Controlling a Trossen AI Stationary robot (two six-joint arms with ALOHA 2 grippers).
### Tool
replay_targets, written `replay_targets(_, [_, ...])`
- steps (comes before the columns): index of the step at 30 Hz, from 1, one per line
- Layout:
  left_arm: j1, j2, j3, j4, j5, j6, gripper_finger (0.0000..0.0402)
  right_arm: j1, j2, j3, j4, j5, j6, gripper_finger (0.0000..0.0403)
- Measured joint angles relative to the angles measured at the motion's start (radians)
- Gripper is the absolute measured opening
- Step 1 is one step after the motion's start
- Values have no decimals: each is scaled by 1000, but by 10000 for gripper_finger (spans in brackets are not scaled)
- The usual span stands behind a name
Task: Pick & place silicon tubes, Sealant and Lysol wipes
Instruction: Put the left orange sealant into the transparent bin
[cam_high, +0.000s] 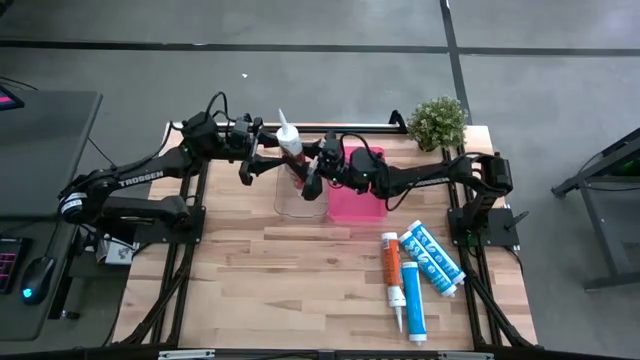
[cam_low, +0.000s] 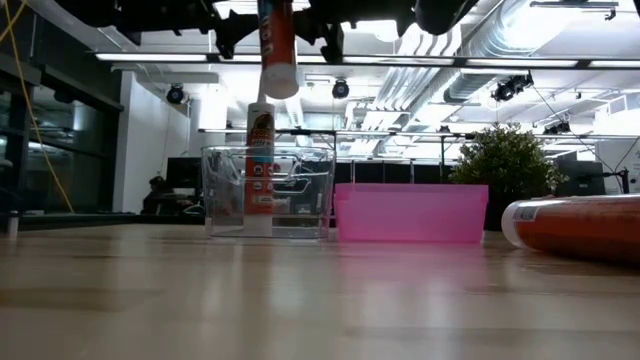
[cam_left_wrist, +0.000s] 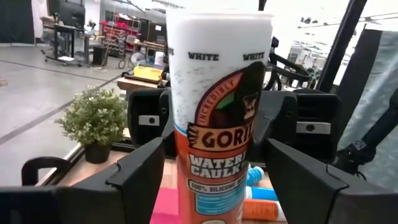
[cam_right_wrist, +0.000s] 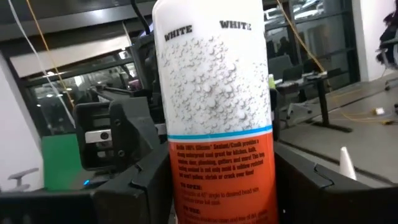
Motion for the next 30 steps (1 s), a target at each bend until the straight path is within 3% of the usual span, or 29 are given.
replay_targets(9, [-2,2,4,58,-2,-29,264,7,13,-36,-121,-92,30,202])
replay_targets(14, [-1,-1,5,77,5,-50,264,19,9,-33,-68,-33,-19,202])
replay_targets(30, [0,2,2,58,19,-97,264,-13,4,-25,-6,-22,-11,201])
